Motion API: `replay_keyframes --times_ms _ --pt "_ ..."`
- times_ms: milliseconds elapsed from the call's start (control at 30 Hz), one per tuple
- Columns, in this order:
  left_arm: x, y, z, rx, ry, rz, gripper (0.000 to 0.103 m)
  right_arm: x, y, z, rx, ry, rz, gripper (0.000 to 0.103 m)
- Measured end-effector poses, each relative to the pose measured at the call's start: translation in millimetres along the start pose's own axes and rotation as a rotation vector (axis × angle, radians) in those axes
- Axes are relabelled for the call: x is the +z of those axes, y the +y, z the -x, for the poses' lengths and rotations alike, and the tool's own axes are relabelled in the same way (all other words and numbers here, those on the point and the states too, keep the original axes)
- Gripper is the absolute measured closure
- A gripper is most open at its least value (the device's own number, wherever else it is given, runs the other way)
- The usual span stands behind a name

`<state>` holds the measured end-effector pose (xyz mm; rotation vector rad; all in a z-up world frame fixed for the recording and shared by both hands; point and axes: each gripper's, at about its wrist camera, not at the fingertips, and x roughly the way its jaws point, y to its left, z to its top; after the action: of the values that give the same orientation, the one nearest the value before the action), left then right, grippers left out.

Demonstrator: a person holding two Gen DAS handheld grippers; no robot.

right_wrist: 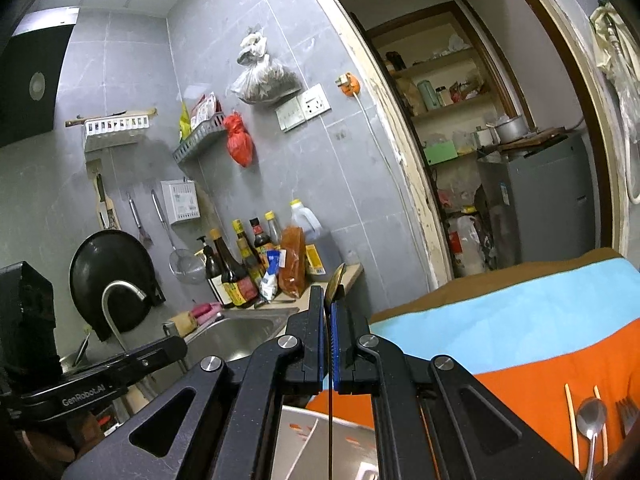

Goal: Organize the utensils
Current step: 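Open the right tool then the left tool to drop utensils into the caddy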

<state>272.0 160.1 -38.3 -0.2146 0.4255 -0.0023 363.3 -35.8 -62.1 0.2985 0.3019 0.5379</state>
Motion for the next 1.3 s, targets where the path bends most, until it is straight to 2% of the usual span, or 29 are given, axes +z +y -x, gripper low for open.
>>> replay_keyframes --times_ms 67,133,167,300,400,467,600,667,767,867,933,1067,1300 --pt "-1 -1 -2 -0.005 0.022 -0.005 0.091 1 -2 1 0.001 0.022 -0.011 0.094" --pt "-1 -1 -2 -0.013 0.043 0.008 0.090 1 -3 3 0.006 0.024 -0.026 0.071" --pt "-1 0 -2 -0.016 0.049 0.016 0.090 1 -3 5 0.008 0.022 -0.032 0.068" --pt "-1 4 -2 -0.025 0.078 0.061 0.085 7 -2 16 0.005 0.021 -0.036 0.068" --pt "2 1 2 -0.031 0.074 0.068 0.075 17 -4 30 -0.012 0.001 -0.041 0.061" --pt "5 -2 6 -0.037 0.068 0.072 0.061 23 -6 40 -0.026 -0.012 -0.042 0.059" --pt "12 -16 15 -0.047 0.044 0.079 0.052 40 -12 65 -0.070 -0.042 -0.021 0.046" --pt "15 -25 19 -0.047 0.031 0.068 0.047 49 -16 81 -0.103 -0.058 0.001 0.035" --pt "21 -42 26 -0.045 0.001 0.059 0.026 62 -23 103 -0.153 -0.083 0.035 0.023" --pt "25 -60 33 -0.036 -0.047 0.068 0.012 75 -30 122 -0.202 -0.100 0.063 0.013" --pt "28 -71 36 -0.029 -0.070 0.066 0.006 83 -37 137 -0.242 -0.109 0.083 0.007" --pt "28 -100 37 -0.038 -0.103 0.036 0.002 93 -53 159 -0.291 -0.110 0.122 0.005" --pt "16 -157 26 -0.075 -0.088 -0.043 0.002 99 -85 189 -0.376 -0.081 0.164 0.002"
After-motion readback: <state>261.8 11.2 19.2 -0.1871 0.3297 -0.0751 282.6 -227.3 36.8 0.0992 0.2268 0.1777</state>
